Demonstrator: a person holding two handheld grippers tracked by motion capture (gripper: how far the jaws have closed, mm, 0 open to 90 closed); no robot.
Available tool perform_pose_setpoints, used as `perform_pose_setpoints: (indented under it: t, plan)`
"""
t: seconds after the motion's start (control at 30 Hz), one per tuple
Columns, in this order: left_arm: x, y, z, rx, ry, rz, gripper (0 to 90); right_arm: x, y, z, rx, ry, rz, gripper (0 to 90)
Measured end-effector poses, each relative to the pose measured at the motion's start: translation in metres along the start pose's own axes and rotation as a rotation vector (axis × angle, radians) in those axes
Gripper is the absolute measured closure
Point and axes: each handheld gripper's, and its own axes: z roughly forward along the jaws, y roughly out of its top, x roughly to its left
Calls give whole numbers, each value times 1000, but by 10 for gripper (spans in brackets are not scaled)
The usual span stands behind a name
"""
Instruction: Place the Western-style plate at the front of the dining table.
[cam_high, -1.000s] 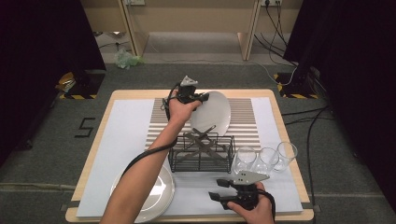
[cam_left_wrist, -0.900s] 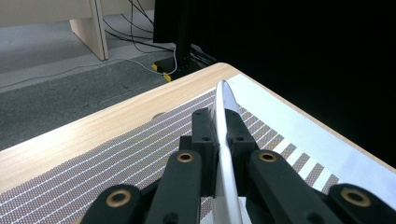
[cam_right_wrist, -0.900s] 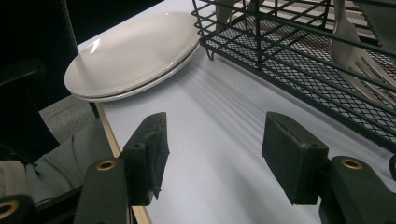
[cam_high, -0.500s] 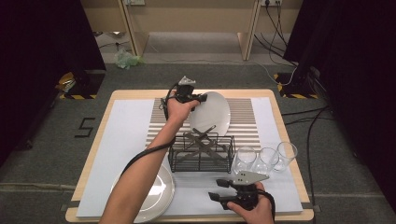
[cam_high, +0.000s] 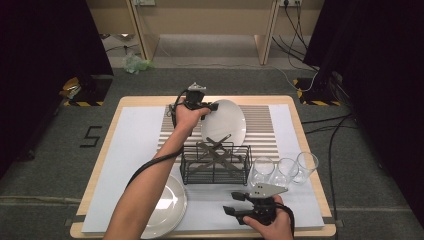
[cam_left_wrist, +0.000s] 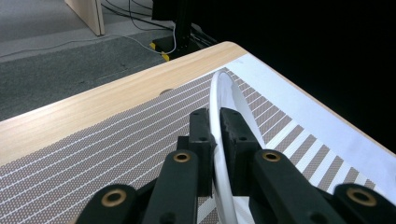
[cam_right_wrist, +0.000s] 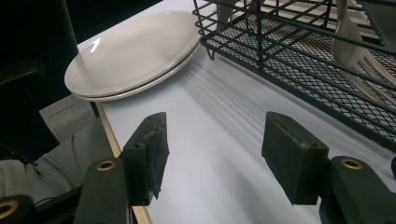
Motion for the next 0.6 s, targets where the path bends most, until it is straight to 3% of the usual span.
perform_pose_setpoints:
  t: [0.37,0.6]
  plan:
    - [12,-8,0,17,7,-41,814,0,0,0,1,1,3,409]
    - [16,-11,-1,31,20,-39,801,0,0,0,3,1,1,409]
